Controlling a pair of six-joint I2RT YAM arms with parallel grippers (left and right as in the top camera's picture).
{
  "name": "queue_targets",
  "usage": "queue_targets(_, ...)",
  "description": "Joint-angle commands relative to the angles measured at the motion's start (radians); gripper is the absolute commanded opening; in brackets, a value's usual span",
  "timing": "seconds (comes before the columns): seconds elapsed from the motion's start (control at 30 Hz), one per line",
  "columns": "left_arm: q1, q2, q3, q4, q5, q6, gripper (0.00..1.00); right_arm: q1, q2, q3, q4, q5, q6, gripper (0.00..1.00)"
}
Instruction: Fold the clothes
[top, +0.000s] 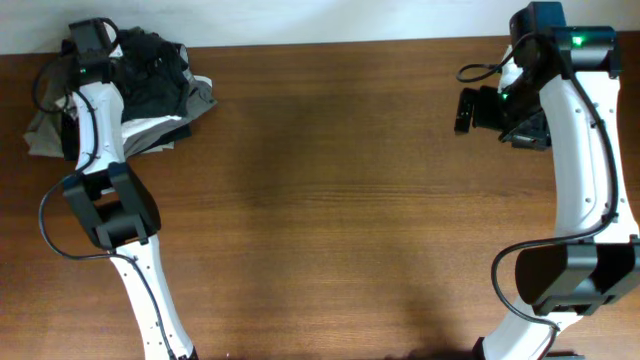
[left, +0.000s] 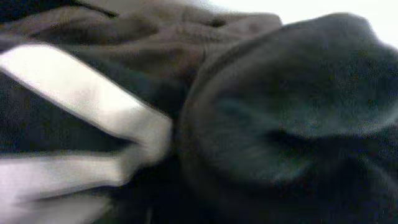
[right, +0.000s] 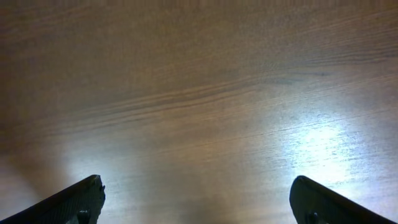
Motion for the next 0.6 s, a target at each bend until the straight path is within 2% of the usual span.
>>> queue_targets(0.0, -0.006, -0.244, 0.033, -0.114, 0.028, 0.016, 0.99, 0.0, -0.026, 0.011, 0.013, -0.009, 0.018, 0.99)
queue_targets(0.1, -0.006, -0.496, 0.033, -0.256, 0.028, 0.016, 0.99, 0.0, -0.119, 0.011, 0.026, -0.006, 0.012, 0.99)
queue_targets(0.17, -0.006, -0.605, 0.033, -0.353, 0.029, 0.016, 0.99, 0.0, -0.203, 0.011, 0.023, -0.005, 0.006, 0.98)
queue_targets(0.23, -0.006, -0.735, 0.033, -0.542, 0.027, 0.017, 0.99, 0.002, -0.309, 0.011, 0.012, -0.006, 0.001, 0.99)
queue_targets(0.37, -0.009, -0.831, 0.033, -0.828, 0.064, 0.016, 0.99, 0.074, -0.431, -0.009, -0.048, -0.005, -0.018, 0.99)
queue_targets(0.47, -0.045, -0.866, 0.032, -0.92, 0.079, 0.016, 0.99, 0.159, -0.545, -0.109, -0.022, 0.023, -0.017, 0.99)
queue_targets(0.57, -0.151, -0.996, 0.008, -0.942, 0.016, 0.001, 0.99, 0.215, -0.783, -0.363, 0.1, 0.12, 0.029, 0.99)
